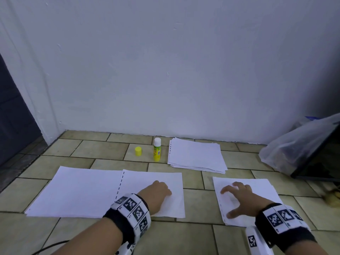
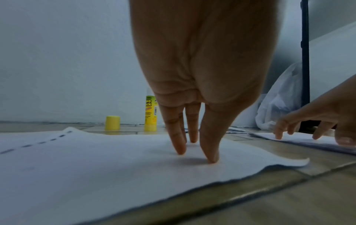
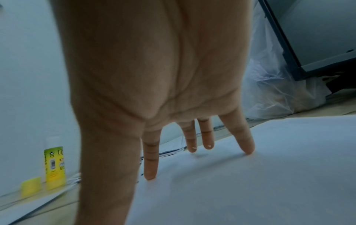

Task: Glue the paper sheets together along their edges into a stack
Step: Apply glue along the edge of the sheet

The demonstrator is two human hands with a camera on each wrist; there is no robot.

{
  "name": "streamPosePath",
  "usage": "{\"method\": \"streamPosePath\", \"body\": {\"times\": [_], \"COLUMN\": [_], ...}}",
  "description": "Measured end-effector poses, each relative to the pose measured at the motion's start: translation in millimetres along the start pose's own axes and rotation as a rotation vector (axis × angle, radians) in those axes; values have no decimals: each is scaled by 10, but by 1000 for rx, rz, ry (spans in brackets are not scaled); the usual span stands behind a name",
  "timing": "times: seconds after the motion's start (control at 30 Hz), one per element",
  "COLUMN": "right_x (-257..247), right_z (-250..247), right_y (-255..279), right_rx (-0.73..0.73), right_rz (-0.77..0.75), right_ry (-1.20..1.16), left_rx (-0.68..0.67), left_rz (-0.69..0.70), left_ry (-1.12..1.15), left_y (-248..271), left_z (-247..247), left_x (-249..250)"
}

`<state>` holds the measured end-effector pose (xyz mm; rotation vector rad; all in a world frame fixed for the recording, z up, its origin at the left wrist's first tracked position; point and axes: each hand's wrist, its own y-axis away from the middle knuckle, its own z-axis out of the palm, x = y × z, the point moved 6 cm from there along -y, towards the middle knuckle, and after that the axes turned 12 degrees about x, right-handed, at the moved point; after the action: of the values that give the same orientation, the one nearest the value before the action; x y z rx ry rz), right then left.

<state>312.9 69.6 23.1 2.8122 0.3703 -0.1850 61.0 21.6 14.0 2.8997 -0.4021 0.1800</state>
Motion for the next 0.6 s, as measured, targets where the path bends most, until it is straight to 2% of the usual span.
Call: {"method": "streamPosePath", "body": {"times": [0.07,0.17,0.3,0.47,0.6], "right_x": [3,23,45,32,-7], "right_z": [-7,-12,-2,-9,-57], "right_y": [-6,-5,1,15,6], "right_rx": [20,21,-3,-76,-58], "right_rz": [-20,-42,-63,-64,-54], "right_ry": [2,11,13,80,83], "left_rx": [52,102,52,-3,-29], "left_rz": [18,-32,-61,-15,40], "left_ry": [27,41,59,63,31], "left_y": [22,0,-9,-36,-24], "left_z": [1,6,7,-31,-38], "left_x": [-46,-113,-135,-197,-231]}}
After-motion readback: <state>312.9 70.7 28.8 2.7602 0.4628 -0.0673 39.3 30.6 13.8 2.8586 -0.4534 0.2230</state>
